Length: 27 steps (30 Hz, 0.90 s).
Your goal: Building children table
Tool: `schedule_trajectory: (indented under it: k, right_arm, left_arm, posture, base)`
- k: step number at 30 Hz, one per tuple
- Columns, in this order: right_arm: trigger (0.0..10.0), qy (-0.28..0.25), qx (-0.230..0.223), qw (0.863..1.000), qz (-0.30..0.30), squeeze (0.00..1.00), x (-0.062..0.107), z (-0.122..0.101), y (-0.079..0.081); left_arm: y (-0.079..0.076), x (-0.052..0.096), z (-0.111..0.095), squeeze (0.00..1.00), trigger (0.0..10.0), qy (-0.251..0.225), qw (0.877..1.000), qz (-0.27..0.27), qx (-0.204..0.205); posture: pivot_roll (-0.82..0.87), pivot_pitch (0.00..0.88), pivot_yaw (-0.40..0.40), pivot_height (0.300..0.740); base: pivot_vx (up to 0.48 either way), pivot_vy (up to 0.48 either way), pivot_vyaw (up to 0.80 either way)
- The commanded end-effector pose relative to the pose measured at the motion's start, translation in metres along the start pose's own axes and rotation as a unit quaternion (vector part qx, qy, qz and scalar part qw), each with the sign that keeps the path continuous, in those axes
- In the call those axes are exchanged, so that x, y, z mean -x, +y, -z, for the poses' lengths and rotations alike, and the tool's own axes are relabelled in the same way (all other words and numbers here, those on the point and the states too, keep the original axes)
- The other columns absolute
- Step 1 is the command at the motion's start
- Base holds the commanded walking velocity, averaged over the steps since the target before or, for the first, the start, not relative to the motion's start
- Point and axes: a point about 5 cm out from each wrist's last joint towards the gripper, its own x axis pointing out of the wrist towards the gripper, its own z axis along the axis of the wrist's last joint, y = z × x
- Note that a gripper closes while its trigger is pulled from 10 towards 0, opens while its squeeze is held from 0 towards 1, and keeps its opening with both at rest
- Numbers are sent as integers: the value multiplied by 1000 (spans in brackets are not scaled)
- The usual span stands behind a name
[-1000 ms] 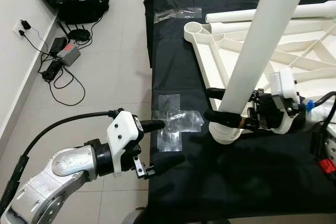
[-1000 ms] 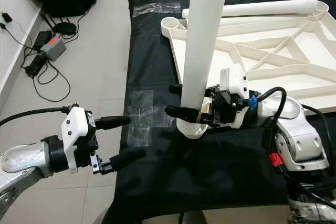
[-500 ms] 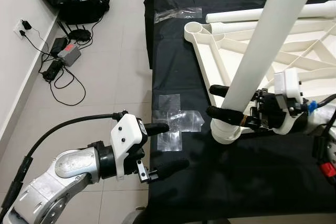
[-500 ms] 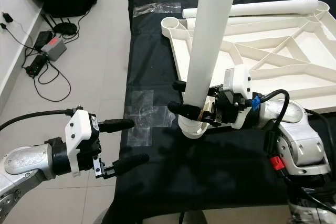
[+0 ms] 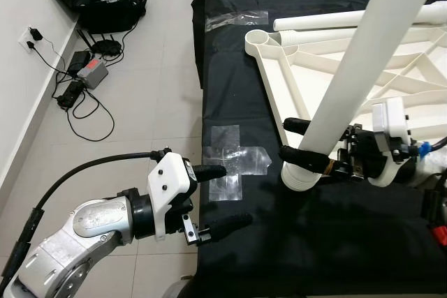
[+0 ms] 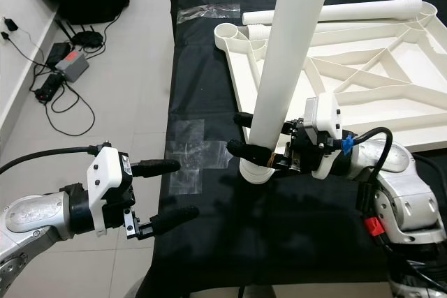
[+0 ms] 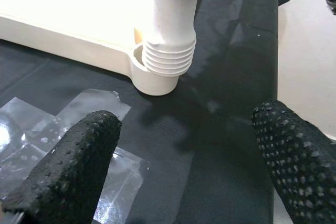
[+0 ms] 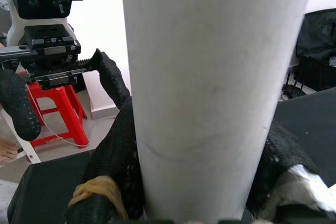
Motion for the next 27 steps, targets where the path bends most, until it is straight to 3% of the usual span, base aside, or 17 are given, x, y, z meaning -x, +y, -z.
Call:
schedule_trajectory:
  k: [1,12,27]
  right_arm:
    - [10000,10,7,1000,18,0,1,3,-1]
    - [10000,7,5,999,35,0,-3,6,-2]
    - [10000,14,5,999,42,0,3,6,-3]
  left_arm:
    - [-5,-1,0,0,10000,4,1000,14,1]
    - [-7,-1,-1,0,10000,4,1000,18,4]
    - [-8,-1,0,0,10000,6,1000,19,9]
  posture:
    - [43,305,77,740]
    - [50,313,80,740]
    - [47,316,81,740]
  base:
    - [0,0,0]
    - [0,0,0]
    - [0,0,0]
